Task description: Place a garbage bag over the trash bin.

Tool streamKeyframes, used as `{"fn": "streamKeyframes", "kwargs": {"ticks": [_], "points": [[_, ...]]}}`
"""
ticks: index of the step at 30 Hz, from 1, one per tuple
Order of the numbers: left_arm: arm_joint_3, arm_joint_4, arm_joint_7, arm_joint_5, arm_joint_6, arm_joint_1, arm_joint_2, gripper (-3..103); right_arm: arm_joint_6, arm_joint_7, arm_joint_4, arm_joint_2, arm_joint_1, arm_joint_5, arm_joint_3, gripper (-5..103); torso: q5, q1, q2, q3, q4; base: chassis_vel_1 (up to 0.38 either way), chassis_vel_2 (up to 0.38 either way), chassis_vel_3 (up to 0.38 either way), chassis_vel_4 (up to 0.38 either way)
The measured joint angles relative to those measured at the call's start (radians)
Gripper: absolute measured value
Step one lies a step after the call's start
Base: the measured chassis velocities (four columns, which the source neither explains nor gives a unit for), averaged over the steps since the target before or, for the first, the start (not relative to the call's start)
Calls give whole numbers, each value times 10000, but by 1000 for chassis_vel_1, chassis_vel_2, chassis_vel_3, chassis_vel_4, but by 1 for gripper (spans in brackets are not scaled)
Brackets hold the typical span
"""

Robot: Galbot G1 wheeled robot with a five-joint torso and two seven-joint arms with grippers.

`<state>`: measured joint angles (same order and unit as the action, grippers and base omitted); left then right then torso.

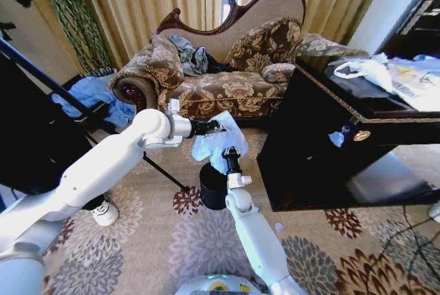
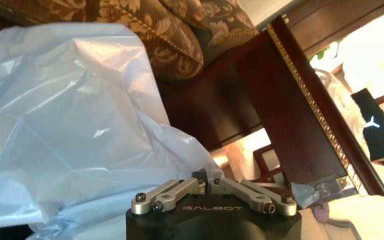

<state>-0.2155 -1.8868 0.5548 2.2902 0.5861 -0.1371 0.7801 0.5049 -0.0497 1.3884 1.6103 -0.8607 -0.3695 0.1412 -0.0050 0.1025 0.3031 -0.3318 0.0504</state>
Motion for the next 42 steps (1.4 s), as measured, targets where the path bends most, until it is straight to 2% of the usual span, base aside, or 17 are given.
{"fn": "streamKeyframes", "kwargs": {"ticks": [2,5,7,10,14,24,34,42], "points": [[29,24,-11,0,0,16,6,0,-177,126,15,-2,-41,-362,-7,0,0,0,0,0,0,0,0,0,0],[125,146,-40,-6,4,87,60,0,-743,433,-55,-5,-127,-1487,-31,0,1,-1,0,0,0,0,0,0,0],[150,213,-52,-21,16,98,64,0,-883,438,-54,-9,-150,-1679,13,0,0,0,0,0,0,0,0,0,0],[180,313,-189,-57,87,106,-5,0,-1575,391,671,-12,-393,-2316,-168,0,1,1,0,0,2,0,0,0,0],[120,207,-232,-51,140,46,-19,0,-1933,163,1387,-12,-525,-2805,-383,0,0,-2,0,1,-2,0,0,0,0],[78,-52,-224,-118,124,-209,6,0,-2056,98,1612,-19,-274,-3581,-415,0,0,-2,0,0,-1,0,0,0,0],[109,31,-205,-160,7,-124,221,0,-2201,559,744,-21,519,-5048,27,0,1,-1,0,0,1,0,0,0,0],[293,-104,-190,-172,-53,-379,173,0,-2307,656,159,-21,1170,-5397,258,0,1,-1,0,0,-1,0,0,0,0]]}}
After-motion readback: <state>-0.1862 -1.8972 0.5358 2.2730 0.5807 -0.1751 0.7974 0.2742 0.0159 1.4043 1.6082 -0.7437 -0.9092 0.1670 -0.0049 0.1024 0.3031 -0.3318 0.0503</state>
